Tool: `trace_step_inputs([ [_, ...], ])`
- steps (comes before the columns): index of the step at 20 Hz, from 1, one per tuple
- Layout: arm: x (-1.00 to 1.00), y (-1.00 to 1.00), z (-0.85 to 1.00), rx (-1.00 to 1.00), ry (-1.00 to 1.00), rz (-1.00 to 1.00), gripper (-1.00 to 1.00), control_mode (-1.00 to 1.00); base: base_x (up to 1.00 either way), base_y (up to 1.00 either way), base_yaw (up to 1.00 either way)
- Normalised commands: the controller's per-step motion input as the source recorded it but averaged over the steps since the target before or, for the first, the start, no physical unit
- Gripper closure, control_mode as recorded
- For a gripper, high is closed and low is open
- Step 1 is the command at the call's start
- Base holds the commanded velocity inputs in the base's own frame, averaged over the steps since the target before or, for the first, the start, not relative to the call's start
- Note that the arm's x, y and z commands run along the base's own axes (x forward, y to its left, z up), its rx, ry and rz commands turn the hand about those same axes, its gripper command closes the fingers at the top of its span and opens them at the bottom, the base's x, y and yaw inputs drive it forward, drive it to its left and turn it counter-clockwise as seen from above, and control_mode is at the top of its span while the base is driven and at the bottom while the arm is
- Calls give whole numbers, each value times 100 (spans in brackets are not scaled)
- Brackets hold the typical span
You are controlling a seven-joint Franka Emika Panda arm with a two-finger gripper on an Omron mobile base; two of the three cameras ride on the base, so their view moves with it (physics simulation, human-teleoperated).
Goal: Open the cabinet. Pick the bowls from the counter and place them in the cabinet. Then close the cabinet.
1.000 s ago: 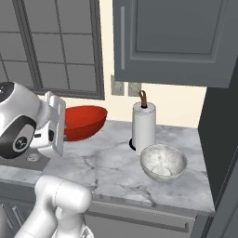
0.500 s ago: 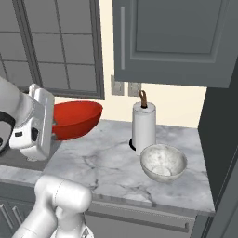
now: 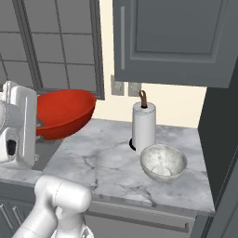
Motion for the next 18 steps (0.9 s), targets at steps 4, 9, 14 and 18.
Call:
trace_step_inputs([
  [4, -26, 0, 31, 0, -19, 0, 100, -100, 0, 0, 0],
  [9, -7, 0, 23, 0, -8, 0, 100, -100, 0, 0, 0],
  [14, 0, 0, 0, 0, 0, 0, 100, 100, -50, 0, -1],
  [18, 0, 0, 0, 0, 0, 0, 100, 100, -100, -2, -1],
])
